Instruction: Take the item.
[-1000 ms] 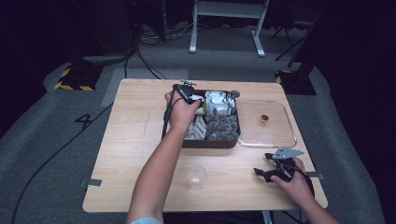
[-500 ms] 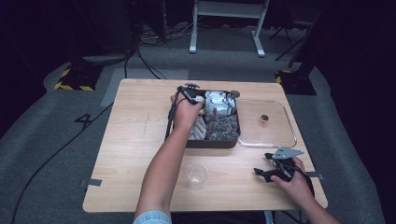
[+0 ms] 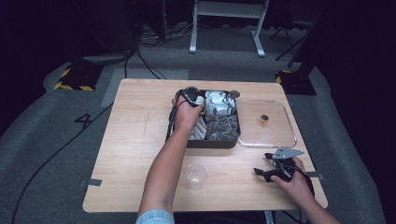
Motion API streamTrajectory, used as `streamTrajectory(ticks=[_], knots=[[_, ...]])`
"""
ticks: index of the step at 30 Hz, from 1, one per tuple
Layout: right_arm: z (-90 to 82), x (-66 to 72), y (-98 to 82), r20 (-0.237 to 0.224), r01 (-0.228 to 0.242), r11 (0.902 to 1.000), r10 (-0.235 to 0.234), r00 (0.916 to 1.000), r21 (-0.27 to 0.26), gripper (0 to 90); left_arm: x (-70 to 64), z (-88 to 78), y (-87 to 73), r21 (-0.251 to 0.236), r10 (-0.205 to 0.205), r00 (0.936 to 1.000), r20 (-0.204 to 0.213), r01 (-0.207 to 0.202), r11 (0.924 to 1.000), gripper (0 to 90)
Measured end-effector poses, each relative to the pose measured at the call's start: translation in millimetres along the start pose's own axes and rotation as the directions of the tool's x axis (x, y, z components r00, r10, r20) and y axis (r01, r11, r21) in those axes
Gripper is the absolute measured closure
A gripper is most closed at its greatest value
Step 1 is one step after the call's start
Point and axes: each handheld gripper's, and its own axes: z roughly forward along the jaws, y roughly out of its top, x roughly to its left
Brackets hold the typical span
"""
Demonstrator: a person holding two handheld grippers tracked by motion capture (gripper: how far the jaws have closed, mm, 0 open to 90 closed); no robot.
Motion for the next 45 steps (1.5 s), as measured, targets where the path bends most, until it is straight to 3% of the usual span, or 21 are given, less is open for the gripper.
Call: streamTrajectory(ticks=[5, 14, 20, 21, 24, 37, 45], knots=[[0.0, 0.0, 0.0, 0.0, 0.0, 1.0, 0.0, 1.0, 0.0, 14.8, -0.4, 2.7, -2.2, 0.042, 0.015, 0.9998, -0.01, -0.015, 0.999, 58.7], [0.0, -0.1, 0.0, 0.001, 0.001, 1.0, -0.001, 1.0, -0.001, 14.8, -0.2, 6.0, -2.5, 0.049, 0.017, 0.9999, 0.001, -0.017, 0.9987, 68.5], [0.0, -0.1, 0.0, 0.001, 0.001, 1.0, -0.001, 1.0, -0.001, 14.8, -0.4, 5.9, -1.5, 0.081, 0.075, 0.9968, -0.025, -0.073, 0.994, 85.7], [0.0, -0.1, 0.0, 0.001, 0.001, 1.0, -0.001, 1.0, -0.001, 14.8, -3.7, 3.2, -0.2, 0.098, 0.103, 0.9942, -0.03, -0.1, 0.9902, 89.3], [0.0, -0.1, 0.0, 0.001, 0.001, 1.0, -0.001, 1.0, -0.001, 14.8, -7.0, -0.4, 1.9, 0.1, 0.133, 0.9906, -0.03, -0.13, 0.9865, 89.8], [0.0, 0.0, 0.0, 0.0, 0.001, 1.0, -0.001, 1.0, -0.001, 14.8, -10.4, -21.6, 11.2, 0.026, 0.146, 0.9885, -0.04, -0.145, 0.9891, 90.0], [0.0, -0.1, 0.0, 0.0, 0.001, 1.0, -0.001, 1.0, -0.001, 14.8, -13.3, -46.9, 20.2, -0.042, 0.159, 0.9865, -0.041, -0.16, 0.9861, 90.0]])
